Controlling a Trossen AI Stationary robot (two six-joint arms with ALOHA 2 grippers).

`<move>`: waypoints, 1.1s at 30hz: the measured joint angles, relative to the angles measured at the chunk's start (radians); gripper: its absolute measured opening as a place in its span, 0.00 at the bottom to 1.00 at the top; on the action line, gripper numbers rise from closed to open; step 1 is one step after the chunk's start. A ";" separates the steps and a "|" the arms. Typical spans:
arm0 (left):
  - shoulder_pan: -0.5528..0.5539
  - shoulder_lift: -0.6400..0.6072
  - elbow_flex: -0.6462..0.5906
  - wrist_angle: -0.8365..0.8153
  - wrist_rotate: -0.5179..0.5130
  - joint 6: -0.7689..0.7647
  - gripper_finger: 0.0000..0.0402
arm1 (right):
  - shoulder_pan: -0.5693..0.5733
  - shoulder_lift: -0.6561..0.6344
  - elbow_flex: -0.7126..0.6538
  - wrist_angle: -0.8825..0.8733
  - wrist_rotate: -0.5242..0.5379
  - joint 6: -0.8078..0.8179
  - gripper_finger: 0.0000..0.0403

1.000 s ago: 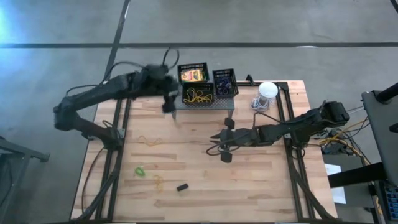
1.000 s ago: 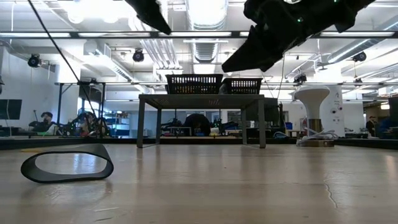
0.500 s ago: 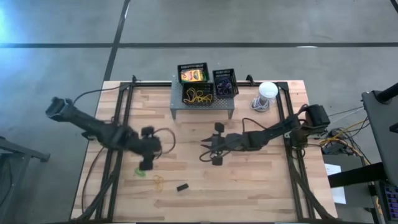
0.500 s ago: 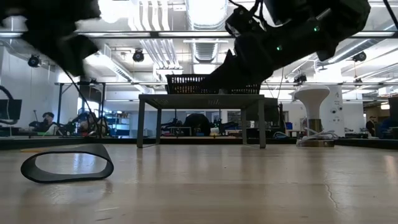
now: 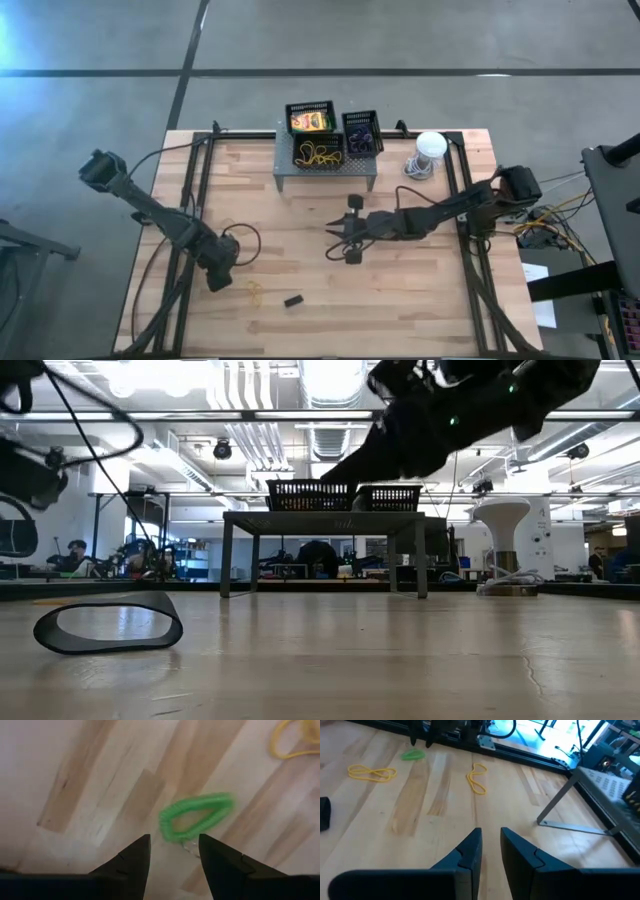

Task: Pick & Place Office Desk Supplies
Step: Put the green spring keychain into the right black bin

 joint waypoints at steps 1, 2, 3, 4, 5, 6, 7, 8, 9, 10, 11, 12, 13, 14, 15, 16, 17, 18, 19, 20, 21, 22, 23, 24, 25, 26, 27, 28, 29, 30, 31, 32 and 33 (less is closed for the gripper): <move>0.000 0.000 -0.019 0.021 0.011 0.000 0.43 | 0.000 -0.018 0.000 -0.019 0.000 0.003 0.16; 0.000 0.000 -0.035 0.043 0.013 0.002 0.43 | 0.000 -0.035 0.000 -0.040 0.000 0.005 0.16; 0.000 0.000 -0.050 0.072 0.015 0.003 0.43 | 0.000 -0.050 0.000 -0.058 0.000 0.005 0.16; 0.000 0.000 -0.065 0.101 0.016 0.005 0.43 | 0.000 -0.063 -0.001 -0.073 0.000 0.005 0.16; 0.000 0.000 -0.078 0.122 0.016 0.014 0.43 | 0.000 -0.072 -0.003 -0.080 0.000 0.005 0.16; 0.001 -0.001 -0.086 0.136 0.019 0.022 0.43 | 0.000 -0.081 -0.003 -0.083 0.000 0.005 0.16; 0.001 -0.003 -0.094 0.144 0.020 0.026 0.43 | 0.000 -0.086 -0.003 -0.083 0.000 0.005 0.16; 0.001 -0.004 -0.098 0.148 0.019 0.026 0.43 | 0.000 -0.088 -0.003 -0.079 0.000 0.005 0.16; 0.001 -0.004 -0.101 0.147 0.016 0.028 0.43 | 0.000 -0.089 -0.003 -0.074 0.000 0.006 0.16; 0.001 -0.004 -0.101 0.146 0.012 0.030 0.43 | 0.000 -0.089 -0.003 -0.074 0.000 0.006 0.16; 0.001 -0.004 -0.101 0.145 0.006 0.041 0.43 | 0.000 -0.089 -0.003 -0.076 0.000 0.009 0.16; 0.000 -0.003 -0.101 0.144 -0.002 0.057 0.43 | 0.000 -0.086 -0.004 -0.076 0.000 0.013 0.16; 0.000 -0.003 -0.100 0.143 -0.014 0.075 0.43 | 0.000 -0.084 -0.004 -0.076 0.000 0.019 0.16; 0.000 -0.003 -0.099 0.143 -0.026 0.099 0.42 | 0.000 -0.083 -0.004 -0.077 0.000 0.024 0.16; -0.001 -0.003 -0.098 0.142 -0.039 0.127 0.41 | 0.000 -0.083 -0.004 -0.082 0.000 0.029 0.15; -0.001 -0.003 -0.099 0.143 -0.053 0.158 0.39 | 0.000 -0.083 -0.004 -0.085 0.000 0.032 0.15; -0.002 -0.003 -0.099 0.146 -0.074 0.190 0.37 | 0.000 -0.083 -0.004 -0.088 0.000 0.034 0.15; -0.002 -0.003 -0.100 0.151 -0.096 0.217 0.34 | 0.000 -0.083 -0.004 -0.093 0.000 0.034 0.15; -0.002 -0.002 -0.101 0.156 -0.117 0.238 0.31 | 0.000 -0.083 -0.004 -0.099 0.000 0.035 0.15; -0.002 -0.002 -0.101 0.160 -0.139 0.257 0.28 | 0.000 -0.083 -0.004 -0.102 0.000 0.035 0.15; -0.002 -0.001 -0.102 0.165 -0.158 0.270 0.24 | 0.000 -0.083 -0.004 -0.103 0.000 0.034 0.15; -0.001 -0.001 -0.102 0.173 -0.177 0.282 0.20 | 0.000 -0.083 -0.004 -0.103 0.000 0.034 0.15; -0.001 -0.001 -0.103 0.184 -0.201 0.292 0.15 | 0.000 -0.083 -0.004 -0.105 0.000 0.033 0.15; -0.001 -0.001 -0.105 0.205 -0.231 0.300 0.11 | 0.000 -0.083 -0.004 -0.111 0.000 0.031 0.15; 0.000 0.002 -0.108 0.245 -0.281 0.312 0.06 | 0.000 -0.083 -0.004 -0.120 0.000 0.030 0.15; 0.003 0.005 -0.108 0.294 -0.346 0.329 0.04 | 0.000 -0.083 -0.004 -0.128 0.000 0.029 0.15; 0.005 0.004 -0.108 0.334 -0.393 0.345 0.03 | 0.000 -0.083 -0.004 -0.134 0.000 0.028 0.15; 0.005 0.001 -0.108 0.372 -0.437 0.367 0.03 | 0.000 -0.083 -0.004 -0.140 0.000 0.028 0.15; 0.006 0.002 -0.108 0.425 -0.465 0.398 0.03 | 0.000 -0.083 -0.004 -0.146 0.000 0.028 0.15; 0.011 0.003 -0.108 0.482 -0.496 0.436 0.03 | 0.000 -0.083 -0.004 -0.153 0.000 0.029 0.15; 0.019 0.003 -0.108 0.536 -0.539 0.477 0.03 | 0.000 -0.083 -0.005 -0.154 0.000 0.031 0.15; 0.030 0.002 -0.107 0.595 -0.585 0.519 0.03 | 0.000 -0.083 -0.005 -0.152 0.000 0.037 0.15; 0.040 0.002 -0.107 0.654 -0.625 0.566 0.03 | 0.000 -0.083 -0.005 -0.151 0.000 0.043 0.15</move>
